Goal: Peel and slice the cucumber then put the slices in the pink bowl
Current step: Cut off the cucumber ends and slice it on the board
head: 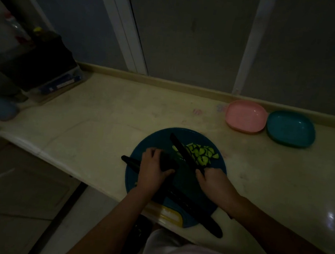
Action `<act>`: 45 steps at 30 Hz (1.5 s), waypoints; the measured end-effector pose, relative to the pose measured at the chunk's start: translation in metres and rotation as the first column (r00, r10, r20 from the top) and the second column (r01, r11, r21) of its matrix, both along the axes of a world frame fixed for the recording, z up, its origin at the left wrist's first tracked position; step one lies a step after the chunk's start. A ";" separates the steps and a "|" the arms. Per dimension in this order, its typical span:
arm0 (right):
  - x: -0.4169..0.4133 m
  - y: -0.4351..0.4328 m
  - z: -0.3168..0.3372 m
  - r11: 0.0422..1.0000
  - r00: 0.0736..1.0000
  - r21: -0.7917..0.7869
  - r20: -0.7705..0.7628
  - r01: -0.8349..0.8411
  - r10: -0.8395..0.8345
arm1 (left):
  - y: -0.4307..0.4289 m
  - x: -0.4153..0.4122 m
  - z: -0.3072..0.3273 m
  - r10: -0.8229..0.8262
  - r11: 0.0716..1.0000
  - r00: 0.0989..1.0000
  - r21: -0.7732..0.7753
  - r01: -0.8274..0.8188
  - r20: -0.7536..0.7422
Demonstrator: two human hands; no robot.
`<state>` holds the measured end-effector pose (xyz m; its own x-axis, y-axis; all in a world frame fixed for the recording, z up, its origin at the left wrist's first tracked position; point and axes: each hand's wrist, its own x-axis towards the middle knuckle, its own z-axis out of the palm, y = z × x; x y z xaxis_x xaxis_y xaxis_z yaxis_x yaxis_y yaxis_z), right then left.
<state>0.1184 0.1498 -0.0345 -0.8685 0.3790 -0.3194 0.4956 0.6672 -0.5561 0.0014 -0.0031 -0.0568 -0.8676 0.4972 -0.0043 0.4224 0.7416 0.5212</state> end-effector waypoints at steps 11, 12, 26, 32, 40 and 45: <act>-0.006 -0.007 0.000 0.999 0.999 -0.028 -0.003 -0.033 0.033 | -0.017 0.005 -0.001 -0.068 0.988 0.997 -0.143 0.062 -0.043; -0.006 -0.008 0.000 0.999 0.999 -0.031 0.006 -0.038 0.038 | -0.021 0.004 0.001 -0.042 0.996 0.998 -0.086 0.038 -0.042; -0.003 -0.021 -0.008 0.981 0.983 -0.110 0.070 -0.161 0.169 | -0.046 -0.020 0.025 0.152 0.982 0.987 0.109 -0.157 0.048; 0.000 -0.004 -0.012 0.995 0.999 -0.095 0.042 0.006 -0.002 | -0.019 -0.001 0.013 -0.037 0.999 0.997 0.002 0.037 0.073; 0.002 -0.011 -0.007 0.996 0.996 -0.029 0.019 -0.086 0.087 | -0.006 0.018 -0.005 -0.059 0.996 0.998 -0.067 0.057 -0.026; 0.003 -0.018 -0.010 0.994 0.994 0.035 0.039 -0.107 0.106 | -0.007 0.025 -0.008 -0.050 0.992 0.994 -0.116 0.039 -0.094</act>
<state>0.1212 0.1323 -0.0447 -0.8922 0.2973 -0.3400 0.4409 0.7368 -0.5126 0.0261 -0.0105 -0.0649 -0.8437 0.5365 0.0198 0.5007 0.7730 0.3895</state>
